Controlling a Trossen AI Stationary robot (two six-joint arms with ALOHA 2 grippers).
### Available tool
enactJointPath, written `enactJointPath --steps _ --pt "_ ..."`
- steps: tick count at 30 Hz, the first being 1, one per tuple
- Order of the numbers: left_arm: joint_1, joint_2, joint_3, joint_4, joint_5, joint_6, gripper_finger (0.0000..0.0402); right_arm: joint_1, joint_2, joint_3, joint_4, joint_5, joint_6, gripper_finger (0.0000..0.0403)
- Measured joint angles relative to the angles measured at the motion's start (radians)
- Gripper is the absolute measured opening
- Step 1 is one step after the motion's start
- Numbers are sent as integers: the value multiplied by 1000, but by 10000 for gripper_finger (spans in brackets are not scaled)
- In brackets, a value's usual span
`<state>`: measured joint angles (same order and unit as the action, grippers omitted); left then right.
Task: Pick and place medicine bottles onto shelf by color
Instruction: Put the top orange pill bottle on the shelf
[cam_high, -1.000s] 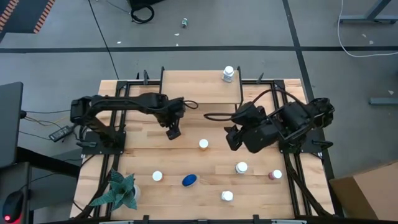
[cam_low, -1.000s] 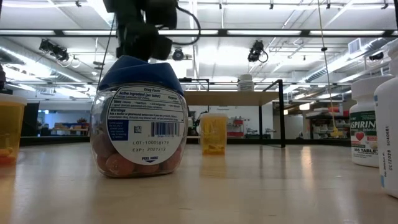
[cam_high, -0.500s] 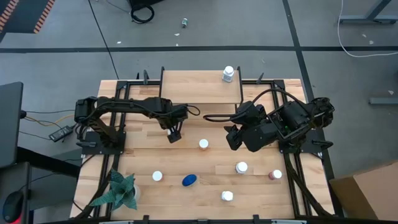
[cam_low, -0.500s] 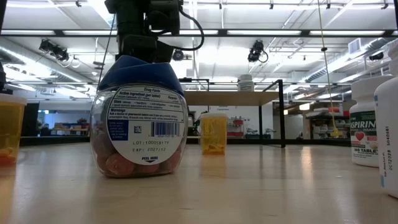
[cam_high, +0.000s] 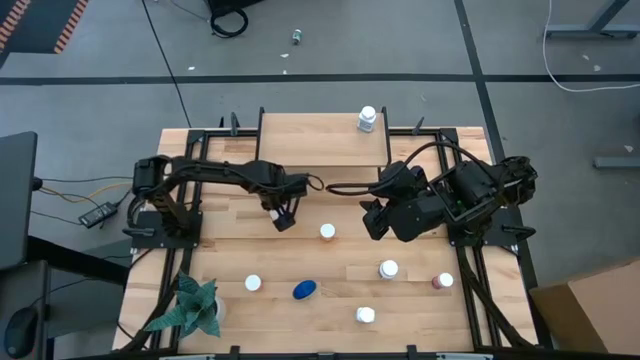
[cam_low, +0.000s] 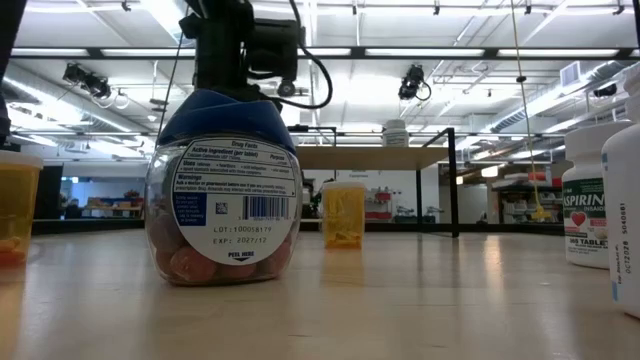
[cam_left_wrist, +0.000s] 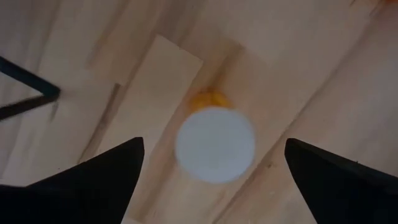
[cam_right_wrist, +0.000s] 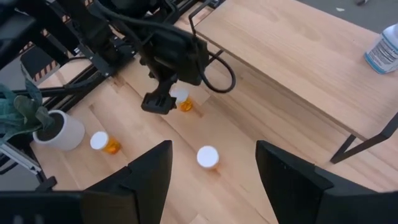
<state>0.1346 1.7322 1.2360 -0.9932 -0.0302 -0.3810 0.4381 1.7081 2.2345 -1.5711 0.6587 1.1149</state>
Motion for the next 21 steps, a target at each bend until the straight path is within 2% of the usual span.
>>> enactJointPath --steps 11,21 --pt "-58 38 0 19 -19 2 396 -6 0 0 1 -1 -9 239" --pt "-60 38 0 30 -61 9 383 -6 0 0 0 -1 -12 239"
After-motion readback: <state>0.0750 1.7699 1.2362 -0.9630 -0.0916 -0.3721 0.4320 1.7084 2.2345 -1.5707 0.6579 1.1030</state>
